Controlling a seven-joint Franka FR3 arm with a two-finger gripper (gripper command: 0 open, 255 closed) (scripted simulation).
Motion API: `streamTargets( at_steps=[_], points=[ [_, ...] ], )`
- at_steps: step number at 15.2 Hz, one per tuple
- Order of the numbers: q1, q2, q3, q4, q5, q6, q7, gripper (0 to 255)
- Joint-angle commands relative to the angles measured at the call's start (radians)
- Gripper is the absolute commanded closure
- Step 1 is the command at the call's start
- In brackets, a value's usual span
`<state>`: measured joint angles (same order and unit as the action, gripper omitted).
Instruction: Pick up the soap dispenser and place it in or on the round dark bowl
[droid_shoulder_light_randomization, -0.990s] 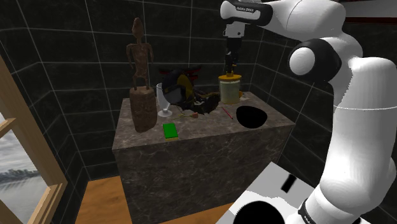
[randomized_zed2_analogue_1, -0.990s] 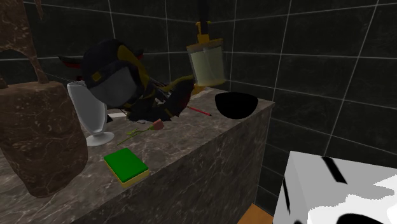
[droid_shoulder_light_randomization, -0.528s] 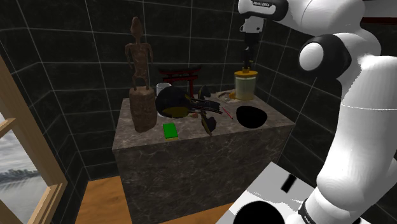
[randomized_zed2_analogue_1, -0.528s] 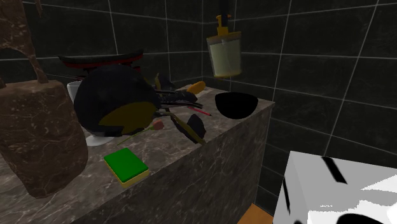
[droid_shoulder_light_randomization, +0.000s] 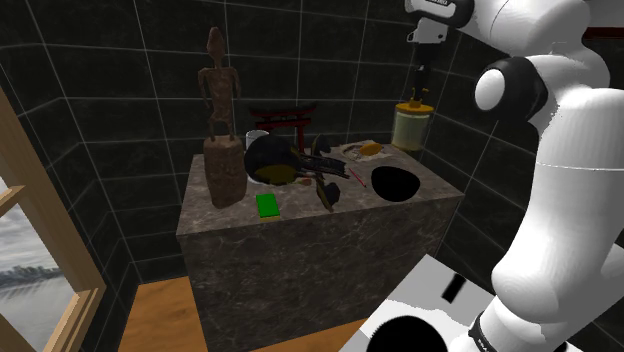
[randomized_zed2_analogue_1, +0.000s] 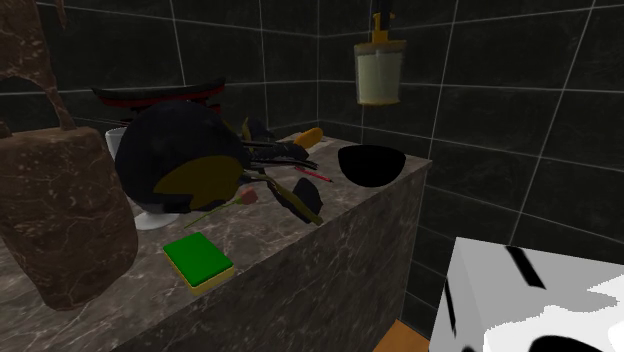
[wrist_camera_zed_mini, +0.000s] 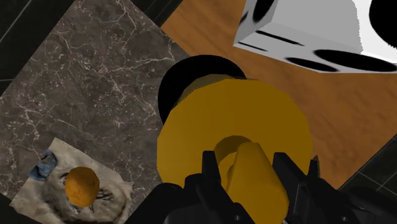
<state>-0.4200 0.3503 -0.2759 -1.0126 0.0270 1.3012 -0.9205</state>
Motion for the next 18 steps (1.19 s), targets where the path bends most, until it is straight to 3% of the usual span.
streamTargets(
  at_steps=[1,18],
  points=[
    [-0.012,-0.003,-0.005,-0.008,0.000,0.006,-0.019,255],
    [0.023,-0.116,0.000,-0.407,-0.030,0.294,0.007,255]
  ],
)
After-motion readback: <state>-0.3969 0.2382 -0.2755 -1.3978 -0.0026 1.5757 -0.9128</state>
